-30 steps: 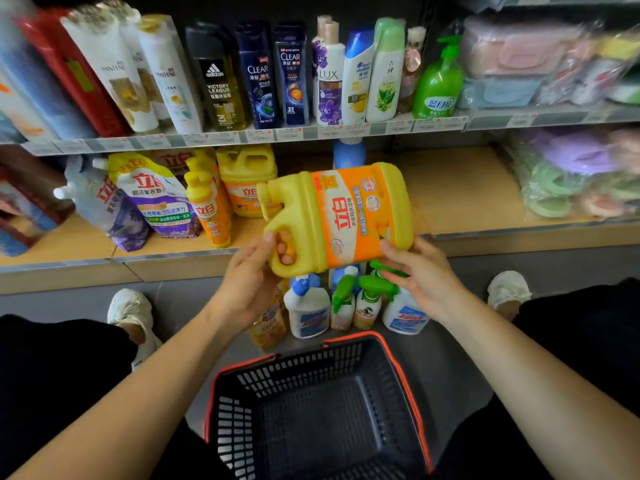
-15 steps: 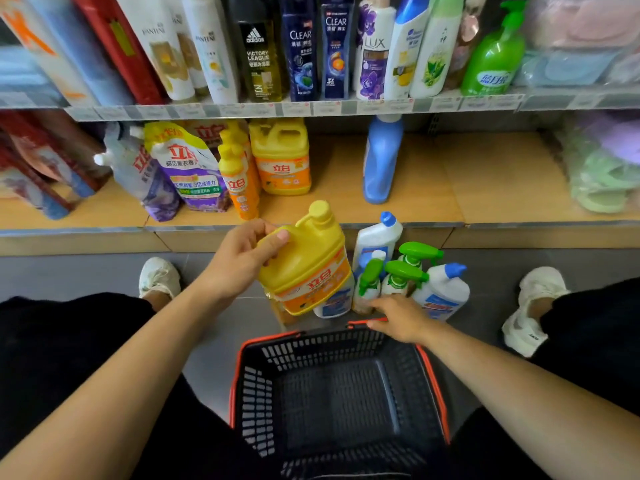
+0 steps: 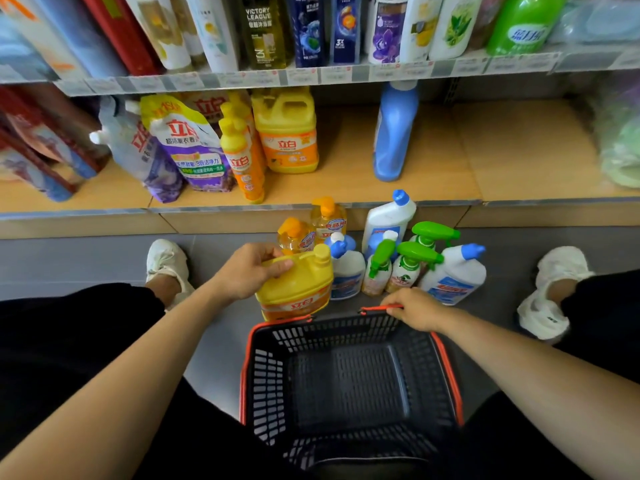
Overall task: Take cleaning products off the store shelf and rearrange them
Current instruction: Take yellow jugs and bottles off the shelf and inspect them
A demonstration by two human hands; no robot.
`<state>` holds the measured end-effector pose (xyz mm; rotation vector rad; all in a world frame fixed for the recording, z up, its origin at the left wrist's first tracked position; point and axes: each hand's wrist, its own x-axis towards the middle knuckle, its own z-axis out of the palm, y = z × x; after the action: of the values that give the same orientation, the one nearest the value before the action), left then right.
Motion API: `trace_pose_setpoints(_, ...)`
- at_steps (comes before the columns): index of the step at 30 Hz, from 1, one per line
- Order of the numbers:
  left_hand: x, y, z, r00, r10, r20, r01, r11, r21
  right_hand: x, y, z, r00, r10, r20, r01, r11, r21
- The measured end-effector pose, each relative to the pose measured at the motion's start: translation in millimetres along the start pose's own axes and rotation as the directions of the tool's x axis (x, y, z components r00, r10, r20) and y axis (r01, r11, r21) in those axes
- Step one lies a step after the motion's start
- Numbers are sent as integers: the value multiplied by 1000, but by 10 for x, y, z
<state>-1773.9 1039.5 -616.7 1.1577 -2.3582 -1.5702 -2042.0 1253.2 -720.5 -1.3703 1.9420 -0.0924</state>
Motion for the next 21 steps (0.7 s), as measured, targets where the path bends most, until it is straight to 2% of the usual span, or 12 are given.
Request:
trace_pose_setpoints(5, 70, -346, 157, 991, -103, 88, 83, 975, 206, 20, -35, -19, 1000, -17, -15, 17, 999, -38)
trace_pose_setpoints(12, 194, -616, 373, 975, -206, 79, 194, 971, 137, 78, -173, -57, 993, -57, -100, 50, 996, -71)
trace_pose_setpoints(15, 229, -728, 379, 973, -225, 54, 223, 973, 54, 114, -238, -73, 991, -68, -113, 58, 994, -88)
trace_pose_setpoints(18, 268, -803, 325, 977, -198, 81, 196, 980, 26, 132, -268, -91, 993, -50, -106, 41, 996, -85)
trace_pose_setpoints(21, 301, -803, 271, 974, -189, 128, 180, 981, 77, 149, -284, -101, 996, -30, -88, 23, 996, -87)
